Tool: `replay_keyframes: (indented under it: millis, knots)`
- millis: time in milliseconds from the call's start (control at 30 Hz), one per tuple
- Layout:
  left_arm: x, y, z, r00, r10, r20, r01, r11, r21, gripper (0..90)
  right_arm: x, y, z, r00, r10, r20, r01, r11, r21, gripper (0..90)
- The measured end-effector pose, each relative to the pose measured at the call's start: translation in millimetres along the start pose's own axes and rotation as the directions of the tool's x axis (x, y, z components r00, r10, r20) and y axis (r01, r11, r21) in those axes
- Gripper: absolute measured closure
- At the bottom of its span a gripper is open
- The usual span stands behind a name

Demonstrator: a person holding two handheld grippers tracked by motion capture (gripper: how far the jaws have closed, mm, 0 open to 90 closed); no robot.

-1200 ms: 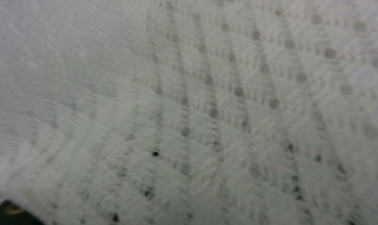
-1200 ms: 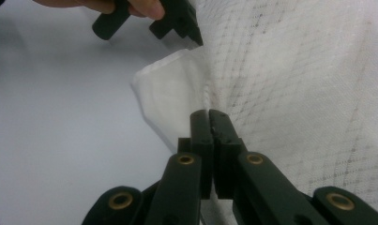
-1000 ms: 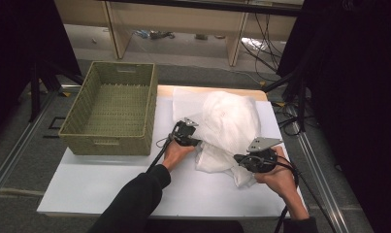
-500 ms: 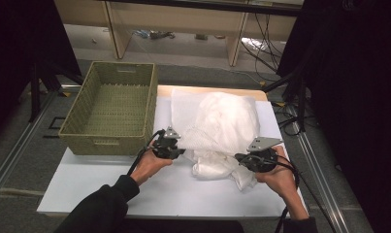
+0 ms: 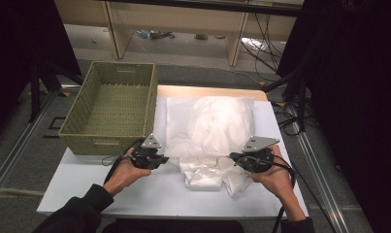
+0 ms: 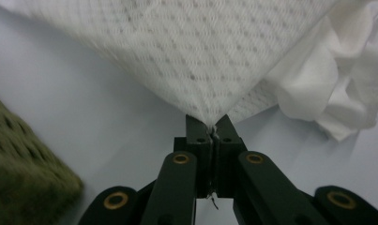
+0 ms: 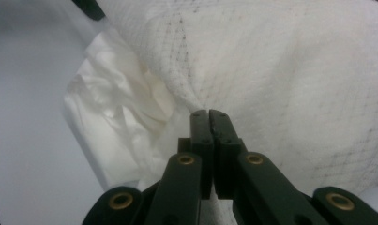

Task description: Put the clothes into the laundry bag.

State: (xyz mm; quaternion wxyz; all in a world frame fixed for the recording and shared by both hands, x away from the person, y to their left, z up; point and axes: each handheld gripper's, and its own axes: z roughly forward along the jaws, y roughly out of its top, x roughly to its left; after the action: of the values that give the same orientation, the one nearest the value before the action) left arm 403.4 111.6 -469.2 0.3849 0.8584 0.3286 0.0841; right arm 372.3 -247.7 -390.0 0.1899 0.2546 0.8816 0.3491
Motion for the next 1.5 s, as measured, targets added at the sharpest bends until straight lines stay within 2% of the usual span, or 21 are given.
replay_keyframes:
  millis: [33,100,167,267,367,467,533,600,633,667,700,767,867,900,1033,1133,1200,1267,1300,1367,1500]
  knots:
    - [-1.9,-3.5,0.8,0.9995,-0.019,-0.023,0.020,0.9998,0.007,86.1,1.7,1.7,0.5,1.0000,0.003,-0.005,-0.003,1.000,-0.002,90.0]
    - [-11.8,-7.7,1.8,1.0000,-0.003,0.000,0.003,0.9988,0.048,82.8,3.5,3.7,0.9,1.0000,0.004,-0.004,-0.004,1.000,0.004,90.0]
    - [-34.0,-9.1,-0.2,0.9993,0.019,0.032,-0.022,0.9962,0.085,64.7,3.7,6.0,0.4,0.9999,-0.009,-0.010,0.009,1.000,-0.006,90.0]
    - [-49.0,-6.5,3.3,0.9957,0.063,0.068,-0.067,0.9959,0.061,53.0,3.6,7.2,-2.4,0.9999,-0.014,-0.007,0.014,1.000,-0.015,90.0]
    - [-66.0,1.9,23.7,0.9881,0.122,0.094,-0.126,0.9910,0.045,35.7,4.8,10.1,-5.1,0.9999,-0.017,-0.001,0.017,1.000,-0.019,90.0]
    - [-78.6,15.3,49.3,0.9876,0.116,0.106,-0.120,0.9922,0.032,29.0,8.5,12.8,-8.0,0.9996,-0.027,-0.010,0.027,0.999,-0.028,90.0]
    - [-80.8,27.4,60.1,0.9774,0.162,0.135,-0.174,0.9819,0.076,31.5,8.3,13.2,-8.9,0.9994,-0.035,-0.006,0.035,0.999,-0.030,90.0]
    - [-85.0,40.1,72.2,0.9723,0.188,0.139,-0.199,0.9773,0.072,40.4,8.8,13.5,-10.0,0.9993,-0.036,-0.012,0.035,0.999,-0.034,90.0]
    - [-85.7,44.8,77.3,0.9674,0.214,0.136,-0.224,0.9727,0.062,61.0,9.3,12.3,-10.4,0.9994,-0.029,-0.018,0.028,0.999,-0.031,90.0]
    - [-85.6,48.4,81.3,0.9643,0.232,0.128,-0.241,0.9688,0.059,69.6,8.5,11.8,-9.8,0.9991,-0.039,-0.016,0.038,0.999,-0.034,90.0]
    - [-86.4,52.0,86.4,0.9657,0.226,0.128,-0.235,0.9704,0.057,69.6,8.5,11.8,-9.8,0.9991,-0.039,-0.016,0.038,0.999,-0.034,90.0]
    - [-86.5,60.7,93.8,0.9607,0.256,0.108,-0.261,0.9650,0.031,81.8,8.1,10.8,-10.1,0.9995,-0.029,-0.016,0.028,0.999,-0.027,90.0]
    - [-82.4,80.3,97.8,0.9838,0.175,0.040,-0.172,0.9828,-0.069,85.6,6.4,8.2,-10.8,0.9996,-0.023,-0.019,0.022,0.999,-0.031,90.0]
    - [-82.4,80.3,97.8,0.9838,0.175,0.040,-0.172,0.9828,-0.069,85.7,6.5,8.1,-11.3,0.9996,-0.020,-0.019,0.020,0.999,-0.027,90.0]
    - [-66.0,101.3,96.8,0.9925,0.106,-0.060,-0.115,0.9813,-0.154,85.9,6.9,7.7,-11.8,0.9997,-0.006,-0.022,0.006,1.000,-0.018,90.0]
    - [-51.9,112.5,104.5,0.9902,0.026,-0.137,-0.059,0.9692,-0.239,85.5,3.1,8.2,-6.7,0.9996,0.000,-0.027,-0.001,1.000,-0.029,90.0]
    - [-49.1,109.9,113.8,0.9892,0.017,-0.146,-0.049,0.9742,-0.220,85.1,2.3,7.7,-5.3,0.9996,-0.006,-0.027,0.005,1.000,-0.026,90.0]
    - [-45.2,101.9,126.8,0.9900,0.027,-0.139,-0.044,0.9916,-0.122,80.3,1.5,6.5,-2.2,0.9996,-0.011,-0.025,0.010,1.000,-0.014,90.0]
    - [-44.8,98.6,128.6,0.9912,0.014,-0.132,-0.028,0.9939,-0.107,77.6,1.7,5.7,-1.1,0.9993,0.003,-0.037,-0.004,1.000,-0.005,90.0]
    - [-47.0,91.3,124.2,0.9971,-0.012,-0.076,0.007,0.9976,-0.069,66.8,0.1,2.9,-0.4,0.9996,0.005,-0.028,-0.005,1.000,-0.005,90.0]
    - [-58.9,83.6,99.6,0.9994,0.015,-0.030,-0.016,0.9998,-0.009,41.4,-2.3,1.2,-1.1,0.9996,0.021,-0.020,-0.021,1.000,-0.002,90.0]
